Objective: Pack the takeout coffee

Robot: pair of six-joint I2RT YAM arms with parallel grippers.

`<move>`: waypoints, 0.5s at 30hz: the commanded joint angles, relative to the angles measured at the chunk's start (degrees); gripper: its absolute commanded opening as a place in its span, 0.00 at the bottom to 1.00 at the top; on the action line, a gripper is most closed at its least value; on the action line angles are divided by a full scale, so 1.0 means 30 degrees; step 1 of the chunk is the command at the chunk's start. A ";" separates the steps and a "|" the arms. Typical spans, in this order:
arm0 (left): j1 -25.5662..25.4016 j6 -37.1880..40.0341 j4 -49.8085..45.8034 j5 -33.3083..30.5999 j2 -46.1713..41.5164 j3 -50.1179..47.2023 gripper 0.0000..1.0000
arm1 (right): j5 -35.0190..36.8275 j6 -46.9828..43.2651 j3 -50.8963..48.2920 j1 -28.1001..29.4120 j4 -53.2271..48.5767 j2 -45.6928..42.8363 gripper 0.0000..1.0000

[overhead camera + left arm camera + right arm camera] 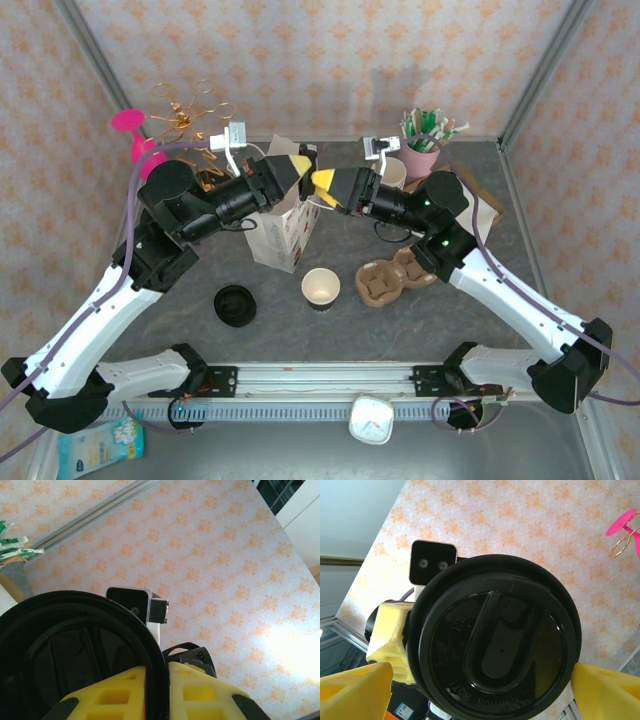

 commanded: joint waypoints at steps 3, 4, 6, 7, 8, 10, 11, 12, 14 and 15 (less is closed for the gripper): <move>0.0129 -0.0326 0.1134 0.0752 0.0071 -0.0113 0.16 | 0.0031 -0.0681 0.1037 -0.0123 -0.0359 -0.0016 0.89; 0.0127 -0.0308 0.1069 0.0781 0.0082 -0.0110 0.16 | 0.0177 -0.0829 0.1147 -0.0123 -0.0685 -0.0016 0.89; 0.0128 -0.0221 0.0983 0.0902 0.0054 -0.0082 0.16 | 0.0251 -0.1102 0.1508 -0.0208 -0.1265 -0.0013 0.90; 0.0127 -0.0191 0.0908 0.0945 0.0031 -0.0082 0.16 | 0.0220 -0.1198 0.1653 -0.0240 -0.1484 -0.0016 0.90; 0.0146 -0.0140 0.0850 0.0961 0.0020 -0.0082 0.16 | 0.0215 -0.1321 0.1785 -0.0284 -0.1696 0.0429 0.90; 0.0127 -0.0148 0.0764 0.1005 0.0004 -0.0136 0.16 | 0.0149 -0.1305 0.1877 -0.0290 -0.1596 0.0524 0.87; 0.0127 -0.0161 0.0848 0.1045 -0.0005 -0.0211 0.16 | -0.0016 -0.1243 0.1919 -0.0295 -0.1460 0.0589 0.87; 0.0129 -0.0204 0.0916 0.1099 -0.0020 -0.0228 0.16 | -0.0178 -0.1188 0.1970 -0.0289 -0.1400 0.0670 0.87; 0.0142 -0.0245 0.0997 0.1115 -0.0002 -0.0228 0.16 | -0.0190 -0.1206 0.1970 -0.0289 -0.1491 0.0676 0.87; 0.0127 -0.0277 0.1059 0.1205 0.0022 -0.0228 0.16 | -0.0105 -0.1264 0.1963 -0.0290 -0.1561 0.0663 0.86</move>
